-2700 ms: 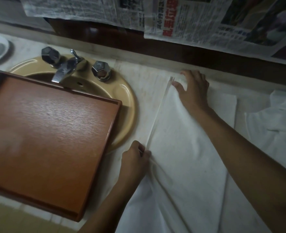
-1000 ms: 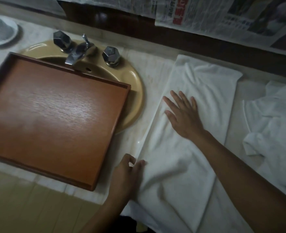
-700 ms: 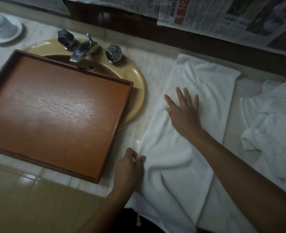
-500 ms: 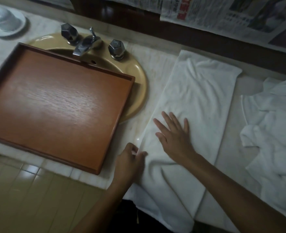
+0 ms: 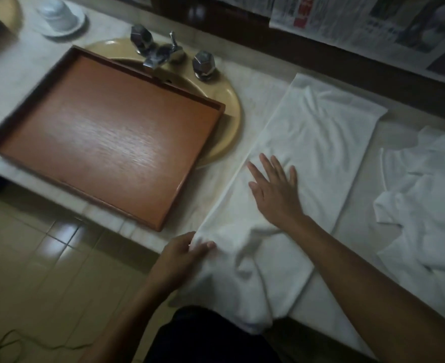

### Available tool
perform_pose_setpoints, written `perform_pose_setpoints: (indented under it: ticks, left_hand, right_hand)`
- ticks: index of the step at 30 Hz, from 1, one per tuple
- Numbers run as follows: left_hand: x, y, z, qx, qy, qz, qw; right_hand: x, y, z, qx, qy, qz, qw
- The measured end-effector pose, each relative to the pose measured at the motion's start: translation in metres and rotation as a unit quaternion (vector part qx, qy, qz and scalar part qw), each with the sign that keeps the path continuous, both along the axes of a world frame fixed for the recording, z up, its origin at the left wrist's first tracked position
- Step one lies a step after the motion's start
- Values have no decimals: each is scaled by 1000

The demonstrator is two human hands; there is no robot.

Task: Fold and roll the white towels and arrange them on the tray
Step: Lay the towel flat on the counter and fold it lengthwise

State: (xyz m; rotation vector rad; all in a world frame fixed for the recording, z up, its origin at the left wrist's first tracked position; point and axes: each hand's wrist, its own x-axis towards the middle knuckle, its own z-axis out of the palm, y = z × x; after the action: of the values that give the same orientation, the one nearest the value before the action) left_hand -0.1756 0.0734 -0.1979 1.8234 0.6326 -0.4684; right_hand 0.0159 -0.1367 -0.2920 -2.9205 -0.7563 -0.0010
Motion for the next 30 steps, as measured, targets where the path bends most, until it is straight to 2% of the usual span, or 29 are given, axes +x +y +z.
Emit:
perform_pose_setpoints:
  ticks: [2,4,7,12,14,16,17,18,20,21,22,23,25,28,30]
  left_hand:
    - [-8,4,-12,14,-15,27,999]
    - [-17,7,-24,75,-23,43,996]
    - [-22,2,-33,166,11,81,983]
    - [-20,-10,-25,174,11,96,980]
    - [-20,-8,-25,170,13,95,981]
    - [-21,-5,-22,161,42,61,984]
    - [-22,-1,-19,117,53,38,991]
    - [-23,2,-13,27,60,24,998]
    - [-30,9,3,-189,63,16,980]
    - [-36,12,9,-232,60,2,971]
    - [-43,16,10,-214,57,-13,975]
    - [-49,19,5,-154,57,-33,986]
    - [-61,27,-13,17,66,-66,996]
    - [-73,30,-33,170,81,-50,981]
    - [-74,23,-30,234,46,-41,970]
  right_hand:
    - [1,0,0,-1,3,-1,1000]
    - [1,0,1,-4,6,-3,1000]
    - [0,0,0,-1,14,1,1000]
    - [-7,7,12,22,17,-14,999]
    - [-23,15,12,52,-2,27,998]
    - [-41,20,4,41,13,87,995]
    - [-46,20,0,28,22,102,994]
    - [-48,18,-3,21,25,105,994]
    - [-44,17,-3,13,23,97,995]
    - [-42,16,-2,10,22,95,995]
    - [-43,17,-1,12,20,95,995]
    - [-44,18,-2,18,17,95,995]
    - [-44,19,-1,25,20,97,995]
    - [-42,20,6,19,71,101,992]
    - [-40,21,13,36,102,89,990]
